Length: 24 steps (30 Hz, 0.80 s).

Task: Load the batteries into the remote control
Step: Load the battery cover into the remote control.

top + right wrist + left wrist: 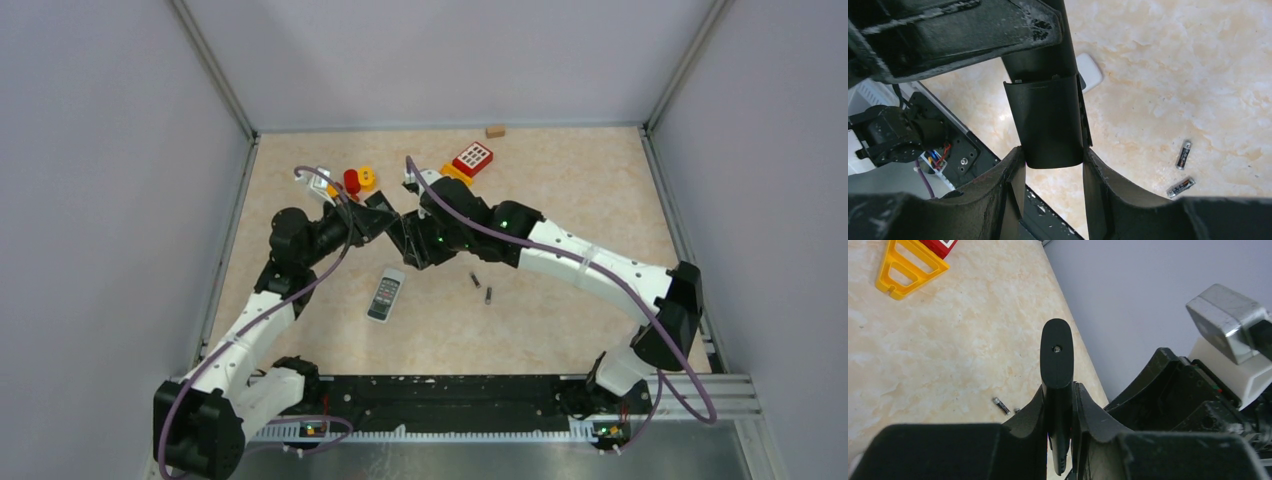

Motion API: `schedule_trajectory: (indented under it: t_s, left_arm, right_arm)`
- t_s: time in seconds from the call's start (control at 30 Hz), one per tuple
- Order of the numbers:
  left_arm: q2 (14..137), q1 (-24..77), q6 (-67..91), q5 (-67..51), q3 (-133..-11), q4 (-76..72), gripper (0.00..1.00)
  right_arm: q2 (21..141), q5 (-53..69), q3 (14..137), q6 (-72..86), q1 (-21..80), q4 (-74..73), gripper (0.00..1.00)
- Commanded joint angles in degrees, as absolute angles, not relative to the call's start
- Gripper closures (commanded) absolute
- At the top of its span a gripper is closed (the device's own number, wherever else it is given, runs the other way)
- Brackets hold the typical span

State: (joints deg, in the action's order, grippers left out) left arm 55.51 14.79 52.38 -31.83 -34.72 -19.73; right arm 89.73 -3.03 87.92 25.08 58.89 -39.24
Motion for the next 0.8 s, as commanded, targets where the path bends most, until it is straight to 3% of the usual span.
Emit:
schedule_trajectory:
  t_s: [0.0, 0.77]
  left_arm:
    - [54.7, 15.1, 52.6, -32.7, -38.7, -18.7, 1.00]
    - [56.0, 15.1, 58.9, -38.7, -40.4, -19.2, 1.00]
  right_arm:
    - [90.8, -3.8, 90.6, 24.1, 59.6, -40.1, 0.71]
    - [93.3, -2.0, 91.9, 22.8, 59.6, -41.6, 0.70]
